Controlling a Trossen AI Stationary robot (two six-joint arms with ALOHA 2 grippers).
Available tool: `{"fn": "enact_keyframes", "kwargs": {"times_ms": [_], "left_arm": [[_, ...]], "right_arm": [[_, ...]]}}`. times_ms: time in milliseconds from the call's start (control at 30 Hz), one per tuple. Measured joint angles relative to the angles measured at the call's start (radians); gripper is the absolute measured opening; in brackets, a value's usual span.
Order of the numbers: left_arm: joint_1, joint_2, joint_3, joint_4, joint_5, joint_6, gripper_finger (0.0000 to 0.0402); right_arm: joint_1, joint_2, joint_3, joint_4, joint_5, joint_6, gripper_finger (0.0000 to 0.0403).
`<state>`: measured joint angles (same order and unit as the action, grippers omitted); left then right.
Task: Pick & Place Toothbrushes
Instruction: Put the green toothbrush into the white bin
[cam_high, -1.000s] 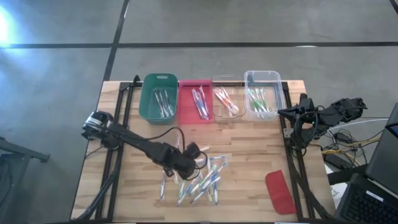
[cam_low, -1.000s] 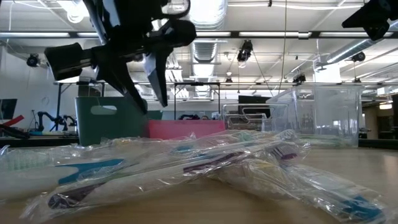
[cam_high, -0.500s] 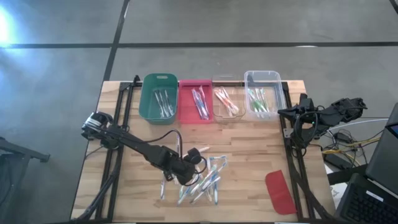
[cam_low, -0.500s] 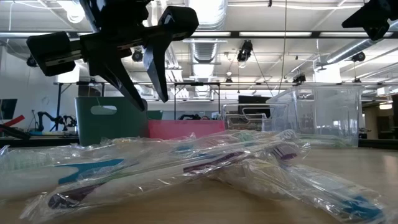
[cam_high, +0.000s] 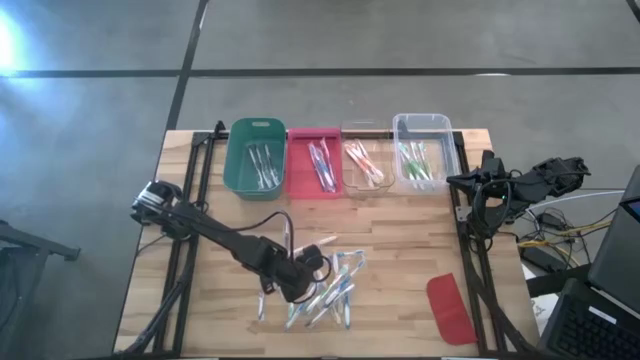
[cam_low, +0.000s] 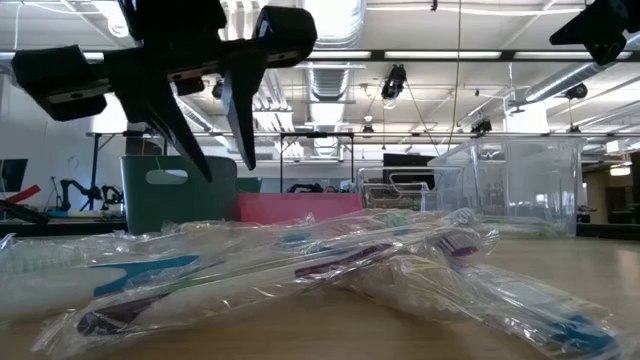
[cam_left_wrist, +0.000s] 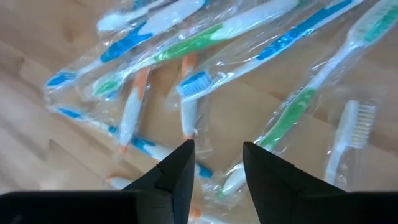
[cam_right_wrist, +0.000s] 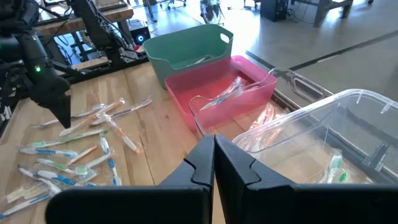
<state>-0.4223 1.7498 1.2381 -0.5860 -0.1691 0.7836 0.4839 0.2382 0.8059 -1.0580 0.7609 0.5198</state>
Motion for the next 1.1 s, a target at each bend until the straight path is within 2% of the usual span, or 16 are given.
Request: {"fn": "enact_keyframes", "kwargs": {"times_ms": [400, 767, 1100], "left_arm": [[-0.005, 0.133, 0.001, -0.008, 0.023, -0.009, 0.0119], [-0.008, 0.144, 0.007, -0.014, 0.013, -0.026, 0.0117], [-0.022, 0.148, 0.067, -0.066, 0.014, -0.036, 0.0115]], "right_arm": [[0.000, 0.000, 0.000, 0.000, 0.000, 0.000, 0.0008], [0.000, 0.000, 0.000, 0.000, 0.000, 0.000, 0.0008], [0.000, 0.000, 0.000, 0.000, 0.000, 0.000, 0.0008]]}}
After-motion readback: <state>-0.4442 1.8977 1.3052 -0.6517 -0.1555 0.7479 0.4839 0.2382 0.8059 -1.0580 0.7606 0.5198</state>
